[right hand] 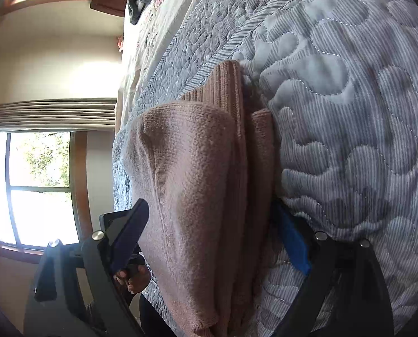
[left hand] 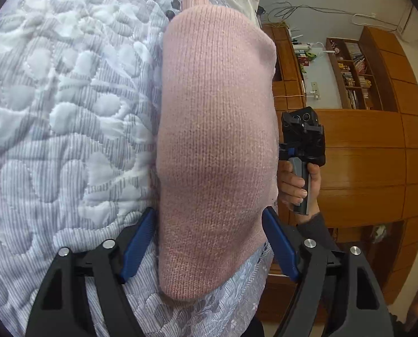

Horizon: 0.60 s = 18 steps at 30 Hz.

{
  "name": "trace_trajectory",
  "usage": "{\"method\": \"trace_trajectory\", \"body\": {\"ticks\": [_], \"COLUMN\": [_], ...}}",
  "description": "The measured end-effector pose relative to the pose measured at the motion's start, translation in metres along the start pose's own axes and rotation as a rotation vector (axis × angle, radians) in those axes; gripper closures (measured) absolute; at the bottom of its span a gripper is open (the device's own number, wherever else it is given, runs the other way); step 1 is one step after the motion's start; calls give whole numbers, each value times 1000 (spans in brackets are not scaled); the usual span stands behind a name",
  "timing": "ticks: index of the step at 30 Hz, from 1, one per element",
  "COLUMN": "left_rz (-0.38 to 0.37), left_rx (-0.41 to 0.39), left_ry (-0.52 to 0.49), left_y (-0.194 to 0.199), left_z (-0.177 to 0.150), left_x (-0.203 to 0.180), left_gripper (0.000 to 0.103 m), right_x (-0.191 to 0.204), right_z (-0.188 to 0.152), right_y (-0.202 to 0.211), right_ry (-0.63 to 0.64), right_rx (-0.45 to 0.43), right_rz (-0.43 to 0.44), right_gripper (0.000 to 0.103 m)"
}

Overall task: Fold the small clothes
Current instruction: 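Press and smooth the folded sweater bundle with both grippers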

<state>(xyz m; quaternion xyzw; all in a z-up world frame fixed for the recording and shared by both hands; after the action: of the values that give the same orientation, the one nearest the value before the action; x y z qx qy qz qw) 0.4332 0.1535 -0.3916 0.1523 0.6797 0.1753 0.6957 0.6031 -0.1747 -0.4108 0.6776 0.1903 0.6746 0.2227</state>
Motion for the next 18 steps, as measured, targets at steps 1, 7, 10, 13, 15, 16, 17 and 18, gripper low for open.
{"method": "trace_trajectory", "body": {"ticks": [1, 7, 10, 13, 15, 16, 17, 18], "left_rz": [-9, -24, 52, 82, 81, 85, 91, 94], "left_rx": [3, 9, 3, -4, -3, -2, -2, -4], "left_ry": [-3, 10, 3, 15, 36, 33, 27, 23], "left_y": [-3, -18, -23, -22, -22, -22, -21, -19], "left_z": [0, 11, 13, 13, 16, 17, 16, 16], "left_x": [-3, -8, -15, -18, -20, -22, -23, -23], "left_gripper": [25, 26, 27, 40, 46, 49, 51, 52], "right_x": [1, 13, 14, 15, 16, 17, 20, 22], "right_z": [2, 20, 20, 22, 18, 17, 16, 16], "right_y": [-3, -22, -31, -31, -28, -27, -26, -26], "right_ry": [3, -1, -1, -6, 2, 7, 11, 12], "right_rx": [0, -45, -55, -78, -93, -97, -102, -107], "right_rz": [6, 44, 41, 38, 26, 22, 20, 20], "right_gripper": [15, 25, 47, 55, 58, 58, 59, 59]}}
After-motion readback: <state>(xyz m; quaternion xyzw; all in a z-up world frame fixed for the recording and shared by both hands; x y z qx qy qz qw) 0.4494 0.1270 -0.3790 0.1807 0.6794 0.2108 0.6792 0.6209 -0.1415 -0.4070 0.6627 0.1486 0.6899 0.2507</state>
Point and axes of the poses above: each gripper's, at about its wrist camera, not at the fingertips, and y roughly against the way its jaws point, x to its left, z to its top, the point moved 5 cm from there along -y, roughly the way its jaws point
